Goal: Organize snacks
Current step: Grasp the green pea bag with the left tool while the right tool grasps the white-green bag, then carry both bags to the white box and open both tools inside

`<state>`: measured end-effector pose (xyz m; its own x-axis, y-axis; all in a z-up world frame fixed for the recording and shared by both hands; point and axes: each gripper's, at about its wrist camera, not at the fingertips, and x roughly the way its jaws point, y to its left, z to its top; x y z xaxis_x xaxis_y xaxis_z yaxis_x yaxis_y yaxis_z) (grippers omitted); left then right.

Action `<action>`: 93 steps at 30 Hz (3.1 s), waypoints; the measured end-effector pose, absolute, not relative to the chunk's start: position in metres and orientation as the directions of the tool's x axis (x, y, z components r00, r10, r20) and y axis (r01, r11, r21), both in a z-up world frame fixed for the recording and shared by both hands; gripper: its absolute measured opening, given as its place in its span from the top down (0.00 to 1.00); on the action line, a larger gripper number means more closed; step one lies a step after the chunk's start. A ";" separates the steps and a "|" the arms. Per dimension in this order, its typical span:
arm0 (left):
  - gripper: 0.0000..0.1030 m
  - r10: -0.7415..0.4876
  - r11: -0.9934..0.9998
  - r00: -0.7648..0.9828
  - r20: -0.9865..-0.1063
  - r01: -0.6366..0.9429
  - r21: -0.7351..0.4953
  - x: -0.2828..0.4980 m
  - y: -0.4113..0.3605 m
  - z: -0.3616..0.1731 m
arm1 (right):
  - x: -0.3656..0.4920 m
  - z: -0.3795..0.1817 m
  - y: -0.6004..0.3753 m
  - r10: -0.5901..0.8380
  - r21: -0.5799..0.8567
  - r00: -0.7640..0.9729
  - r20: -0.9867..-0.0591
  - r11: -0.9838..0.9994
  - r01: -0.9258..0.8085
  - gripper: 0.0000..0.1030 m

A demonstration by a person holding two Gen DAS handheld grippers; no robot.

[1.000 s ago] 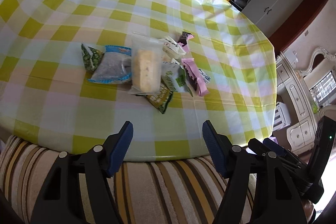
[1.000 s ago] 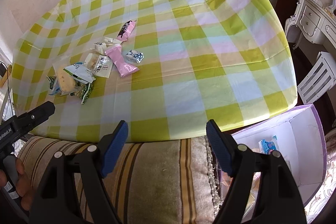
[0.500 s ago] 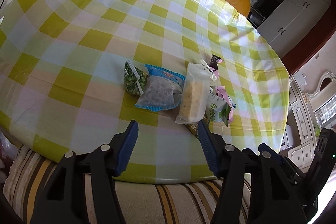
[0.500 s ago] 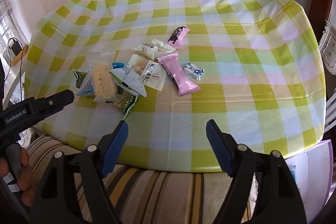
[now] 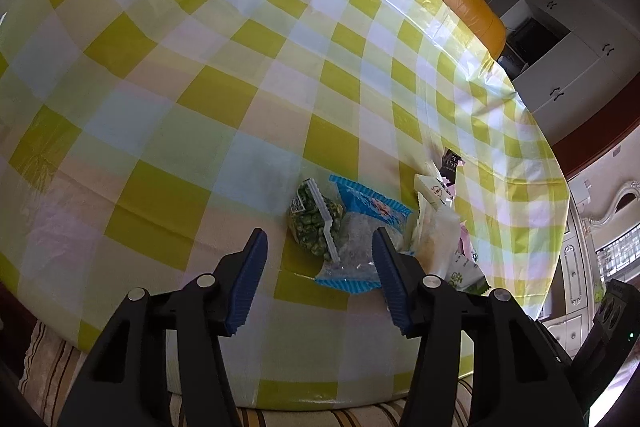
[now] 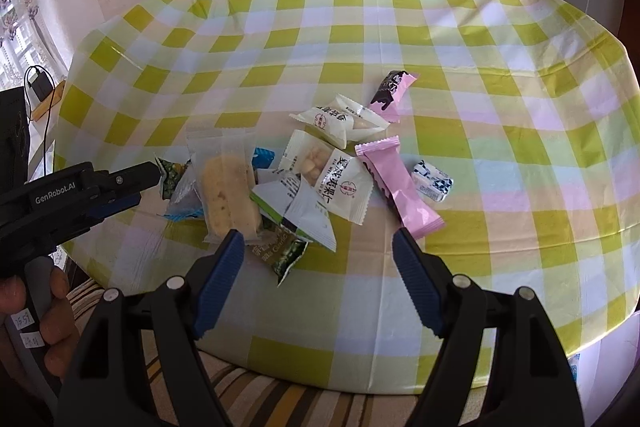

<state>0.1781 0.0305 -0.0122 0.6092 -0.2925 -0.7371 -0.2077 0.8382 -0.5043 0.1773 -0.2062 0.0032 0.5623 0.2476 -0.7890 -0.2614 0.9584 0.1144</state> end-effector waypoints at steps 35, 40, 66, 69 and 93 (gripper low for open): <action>0.74 -0.316 0.810 0.621 -0.717 -0.217 -0.545 0.200 0.040 -0.034 | 0.214 -0.013 -0.197 0.317 0.179 0.537 -0.782 0.939 -0.293 0.60; 0.74 -0.284 0.822 0.636 -0.718 -0.224 -0.523 0.193 0.040 -0.028 | 0.208 -0.009 -0.204 0.305 0.175 0.549 -0.778 0.945 -0.278 0.60; 0.74 -0.264 0.853 0.659 -0.704 -0.181 -0.489 0.124 0.016 0.003 | 0.154 0.009 -0.237 0.254 0.150 0.575 -0.778 0.963 -0.222 0.60; 0.74 -0.274 0.856 0.658 -0.701 -0.166 -0.490 0.118 0.009 0.006 | 0.148 0.010 -0.243 0.247 0.151 0.579 -0.777 0.966 -0.211 0.60; 0.74 -0.400 0.875 0.589 -0.702 0.017 -0.484 0.107 -0.078 0.016 | 0.112 0.018 -0.308 0.176 0.148 0.588 -0.790 0.984 -0.097 0.60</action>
<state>0.1073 -0.0780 0.0160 0.5892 -0.4004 -0.7018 0.0174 0.8747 -0.4844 0.1121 -0.3083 0.0182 0.5877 0.1764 -0.7896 -0.0968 0.9843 0.1479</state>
